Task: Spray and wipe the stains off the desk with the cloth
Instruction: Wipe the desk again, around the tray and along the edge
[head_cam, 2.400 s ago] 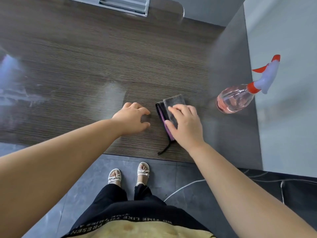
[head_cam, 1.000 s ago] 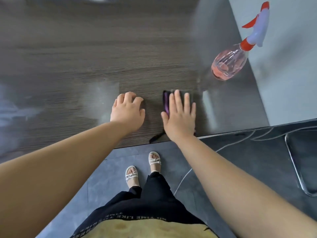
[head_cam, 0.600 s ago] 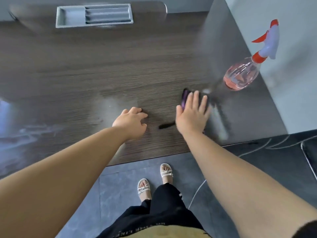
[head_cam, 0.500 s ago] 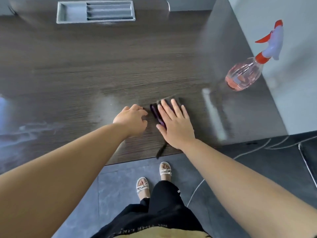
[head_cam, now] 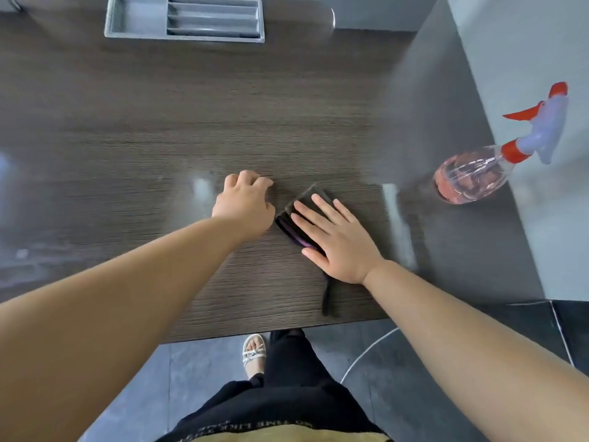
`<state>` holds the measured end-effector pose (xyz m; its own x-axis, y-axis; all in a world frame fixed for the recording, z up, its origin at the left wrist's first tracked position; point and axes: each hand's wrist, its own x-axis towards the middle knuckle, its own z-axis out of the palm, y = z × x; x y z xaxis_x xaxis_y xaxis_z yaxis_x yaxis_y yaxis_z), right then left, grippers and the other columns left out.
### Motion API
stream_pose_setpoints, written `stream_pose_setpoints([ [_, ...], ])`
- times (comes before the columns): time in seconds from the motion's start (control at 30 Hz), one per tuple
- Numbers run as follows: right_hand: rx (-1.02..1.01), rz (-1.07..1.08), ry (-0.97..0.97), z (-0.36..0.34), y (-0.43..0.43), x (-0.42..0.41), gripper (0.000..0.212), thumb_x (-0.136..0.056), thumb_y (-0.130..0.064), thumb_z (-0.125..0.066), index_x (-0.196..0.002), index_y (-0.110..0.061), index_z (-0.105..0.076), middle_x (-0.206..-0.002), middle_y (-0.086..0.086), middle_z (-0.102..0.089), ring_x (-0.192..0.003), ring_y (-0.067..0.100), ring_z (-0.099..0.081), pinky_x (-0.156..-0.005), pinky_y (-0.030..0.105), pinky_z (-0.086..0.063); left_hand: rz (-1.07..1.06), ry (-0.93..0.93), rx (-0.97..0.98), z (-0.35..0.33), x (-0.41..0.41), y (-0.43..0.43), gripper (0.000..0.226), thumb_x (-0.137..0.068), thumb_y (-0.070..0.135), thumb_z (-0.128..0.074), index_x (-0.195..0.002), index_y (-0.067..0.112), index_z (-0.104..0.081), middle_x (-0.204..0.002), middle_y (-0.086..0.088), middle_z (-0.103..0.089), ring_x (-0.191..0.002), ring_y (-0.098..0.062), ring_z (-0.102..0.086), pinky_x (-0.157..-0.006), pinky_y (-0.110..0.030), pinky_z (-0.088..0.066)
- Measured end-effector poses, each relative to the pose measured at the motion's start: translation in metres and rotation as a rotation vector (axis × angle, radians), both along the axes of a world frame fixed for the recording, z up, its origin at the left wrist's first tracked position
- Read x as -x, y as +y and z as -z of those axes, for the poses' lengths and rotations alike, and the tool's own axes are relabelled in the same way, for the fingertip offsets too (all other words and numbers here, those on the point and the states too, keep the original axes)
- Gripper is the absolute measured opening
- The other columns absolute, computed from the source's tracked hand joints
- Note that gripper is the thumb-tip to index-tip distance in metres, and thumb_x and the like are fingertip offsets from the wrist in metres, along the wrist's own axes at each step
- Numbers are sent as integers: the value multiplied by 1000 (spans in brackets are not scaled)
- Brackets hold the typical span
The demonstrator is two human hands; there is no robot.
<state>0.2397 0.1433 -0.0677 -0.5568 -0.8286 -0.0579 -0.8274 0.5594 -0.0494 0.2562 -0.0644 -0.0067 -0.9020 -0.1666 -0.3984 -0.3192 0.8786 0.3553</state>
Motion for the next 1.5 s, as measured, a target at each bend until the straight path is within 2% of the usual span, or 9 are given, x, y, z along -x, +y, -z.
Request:
stream_pose_setpoints([
  [0.07, 2, 134, 42, 3, 31, 30, 59, -94, -48, -32, -145, -18, -38, -154, 0, -32, -143, 28, -24, -114, 53, -23, 4, -12, 27, 0, 12, -1, 48, -93, 24, -42, -141, 24, -36, -146, 1, -27, -136, -26, -17, -102, -40, -35],
  [0.23, 46, 1037, -50, -3, -29, 76, 66, -97, -47, -32, -152, -15, -17, -161, 2, -9, -147, 30, -3, -117, 52, -6, -20, -58, 52, 0, 38, -9, 48, -95, 27, -41, -142, 24, -34, -147, 0, -24, -135, -26, -21, -101, -40, -35],
  [0.4, 26, 93, -8, -2, -31, 62, 62, -93, -49, -34, -146, -17, -36, -155, 2, -31, -144, 29, -23, -115, 51, -22, -68, -12, 95, -5, 67, -12, 45, -94, 28, -40, -139, 24, -38, -144, -3, -30, -132, -27, -25, -97, -41, -38],
  [0.47, 20, -28, 16, 0, 3, 86, 59, -92, -47, -38, -143, -17, -42, -152, 2, -36, -140, 30, -29, -112, 52, -26, 18, -3, 131, -5, 78, -11, 48, -94, 32, -41, -141, 24, -34, -147, -3, -25, -134, -28, -21, -102, -41, -33],
  [0.67, 66, 1028, -61, -4, -31, 136, 65, -96, -44, -35, -151, -15, -22, -160, 4, -13, -147, 32, -5, -116, 54, -9, 123, -158, 240, 9, 95, -14, 72, -91, 56, -41, -149, 27, -11, -156, -5, -5, -142, -29, -6, -116, -45, -15],
  [0.87, -1, -46, -5, -3, -13, 123, 61, -92, -49, -40, -144, -18, -40, -154, 3, -32, -142, 30, -26, -113, 52, -23, 49, -210, 130, 1, 108, -14, 64, -90, 52, -44, -145, 26, -24, -151, -4, -14, -137, -30, -12, -110, -46, -24],
  [1.1, 34, 954, -69, -6, -54, 186, 64, -98, -48, -29, -153, -18, -15, -161, 0, -5, -147, 28, 2, -117, 51, -3, 75, -224, 125, 1, 109, -17, 63, -89, 48, -46, -144, 26, -24, -149, -4, -16, -134, -28, -14, -108, -43, -27],
  [1.33, -13, -42, -2, -3, -28, 161, 58, -94, -47, -36, -144, -18, -40, -153, 2, -34, -141, 30, -28, -112, 52, -25, 86, -239, 117, -3, 111, -26, 55, -93, 38, -41, -145, 31, -24, -151, 1, -14, -135, -26, -13, -98, -40, -37],
  [1.5, 34, 859, -46, -5, -33, 208, 60, -98, -44, -31, -152, -20, -19, -161, -1, -10, -147, 27, -3, -117, 51, -8, 102, -256, 131, -4, 112, -24, 57, -93, 37, -41, -146, 31, -22, -151, -1, -15, -135, -26, -13, -99, -41, -37],
])
